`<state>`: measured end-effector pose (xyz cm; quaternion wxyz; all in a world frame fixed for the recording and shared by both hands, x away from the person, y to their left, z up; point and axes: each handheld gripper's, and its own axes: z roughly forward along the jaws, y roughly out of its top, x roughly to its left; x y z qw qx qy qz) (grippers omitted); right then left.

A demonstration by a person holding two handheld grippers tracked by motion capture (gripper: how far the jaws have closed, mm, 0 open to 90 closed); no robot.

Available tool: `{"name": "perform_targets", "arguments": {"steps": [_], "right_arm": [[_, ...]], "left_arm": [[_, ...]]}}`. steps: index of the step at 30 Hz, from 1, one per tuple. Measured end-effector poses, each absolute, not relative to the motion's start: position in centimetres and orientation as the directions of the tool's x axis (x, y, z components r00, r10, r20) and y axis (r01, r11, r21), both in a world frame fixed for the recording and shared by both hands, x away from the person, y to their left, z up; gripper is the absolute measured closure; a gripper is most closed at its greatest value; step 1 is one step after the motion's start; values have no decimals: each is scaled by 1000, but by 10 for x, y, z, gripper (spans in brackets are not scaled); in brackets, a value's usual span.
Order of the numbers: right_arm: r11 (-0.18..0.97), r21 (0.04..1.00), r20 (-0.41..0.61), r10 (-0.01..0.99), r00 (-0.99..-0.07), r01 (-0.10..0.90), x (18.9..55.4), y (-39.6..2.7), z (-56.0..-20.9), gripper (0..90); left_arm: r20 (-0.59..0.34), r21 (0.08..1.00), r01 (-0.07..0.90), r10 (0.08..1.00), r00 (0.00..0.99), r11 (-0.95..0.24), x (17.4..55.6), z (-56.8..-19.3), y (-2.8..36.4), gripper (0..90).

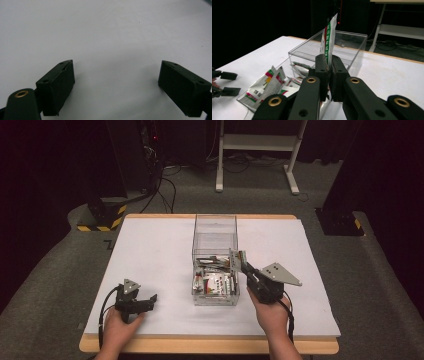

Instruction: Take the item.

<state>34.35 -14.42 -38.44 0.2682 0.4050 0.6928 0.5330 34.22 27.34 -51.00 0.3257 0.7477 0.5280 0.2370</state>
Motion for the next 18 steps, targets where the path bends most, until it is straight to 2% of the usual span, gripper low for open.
{"name": "perform_targets", "arguments": {"steps": [18], "right_arm": [[69, 955, 65, 901, -429, 290, 355, -178, -388, 869]], "left_arm": [[8, 738, 635, 944, 330, -228, 342, -510, 273, 138]]}}
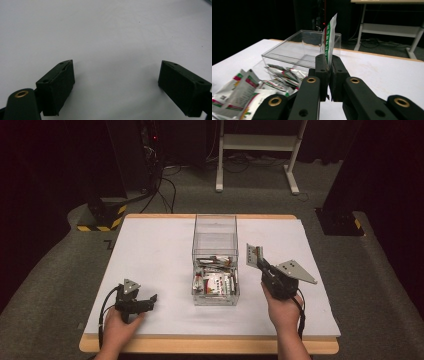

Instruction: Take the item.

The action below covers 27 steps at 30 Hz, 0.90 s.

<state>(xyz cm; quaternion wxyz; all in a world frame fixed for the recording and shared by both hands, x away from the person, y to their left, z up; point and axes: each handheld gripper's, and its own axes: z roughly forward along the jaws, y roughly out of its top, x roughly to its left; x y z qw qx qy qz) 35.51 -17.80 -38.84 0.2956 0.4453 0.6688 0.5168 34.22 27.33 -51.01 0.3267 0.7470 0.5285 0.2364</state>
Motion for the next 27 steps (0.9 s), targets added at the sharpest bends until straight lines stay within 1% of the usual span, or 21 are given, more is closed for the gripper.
{"name": "perform_targets", "arguments": {"steps": [4, 13, 19, 27], "right_arm": [[75, 950, 57, 912, -405, 304, 362, -184, -395, 869], [92, 942, 43, 921, -387, 323, 376, -185, -401, 869], [102, 922, 54, 920, -388, 373, 394, -185, -412, 869], [142, 900, 27, 925, -378, 412, 416, -182, -421, 869]], "left_arm": [[8, 738, 635, 944, 330, -228, 342, -510, 273, 139], [10, 738, 635, 944, 330, -230, 342, -510, 273, 139], [10, 738, 635, 944, 330, -229, 342, -510, 273, 139], [9, 738, 635, 944, 329, -228, 342, -510, 273, 139]]}}
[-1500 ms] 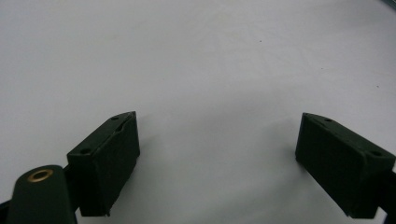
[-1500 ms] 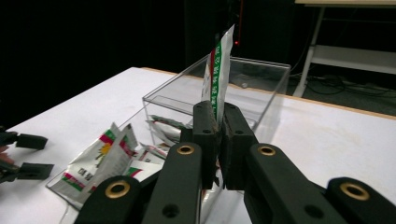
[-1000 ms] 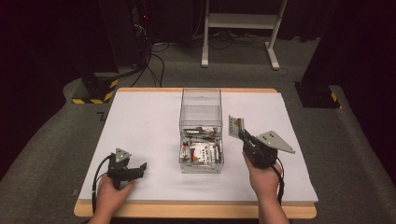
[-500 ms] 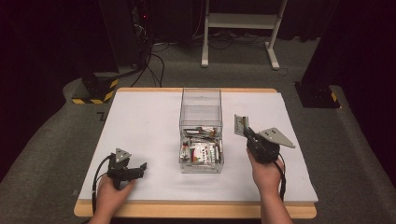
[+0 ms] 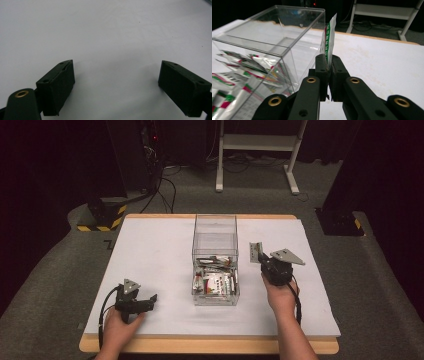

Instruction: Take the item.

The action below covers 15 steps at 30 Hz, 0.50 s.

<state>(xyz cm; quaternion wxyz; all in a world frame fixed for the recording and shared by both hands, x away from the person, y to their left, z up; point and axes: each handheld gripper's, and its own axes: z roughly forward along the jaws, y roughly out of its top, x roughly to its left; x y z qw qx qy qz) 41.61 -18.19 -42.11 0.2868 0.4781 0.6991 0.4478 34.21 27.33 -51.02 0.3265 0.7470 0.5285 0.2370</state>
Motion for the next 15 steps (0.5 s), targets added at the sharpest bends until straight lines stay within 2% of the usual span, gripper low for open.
{"name": "perform_targets", "arguments": {"steps": [8, 15], "right_arm": [[129, 899, 46, 923, -382, 419, 423, -174, -428, 869], [137, 873, 51, 929, -368, 468, 431, -176, -445, 869]], "left_arm": [[8, 738, 635, 944, 329, -227, 342, -510, 273, 139], [8, 738, 635, 944, 329, -228, 342, -510, 273, 139]]}}
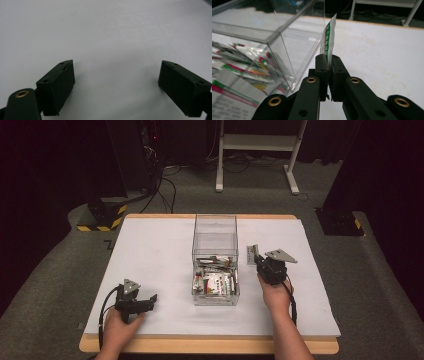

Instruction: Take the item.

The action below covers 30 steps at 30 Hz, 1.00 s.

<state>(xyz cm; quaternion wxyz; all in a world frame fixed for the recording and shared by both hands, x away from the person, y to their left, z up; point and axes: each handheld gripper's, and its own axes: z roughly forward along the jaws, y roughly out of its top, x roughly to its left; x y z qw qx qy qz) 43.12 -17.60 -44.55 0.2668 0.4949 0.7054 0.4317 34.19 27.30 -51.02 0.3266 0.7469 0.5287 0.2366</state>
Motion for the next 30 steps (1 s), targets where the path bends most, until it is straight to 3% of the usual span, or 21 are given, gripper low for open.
{"name": "perform_targets", "arguments": {"steps": [30], "right_arm": [[147, 831, 43, 944, -326, 537, 447, -184, -470, 845]], "left_arm": [[8, 738, 635, 944, 329, -228, 342, -510, 273, 139]]}}
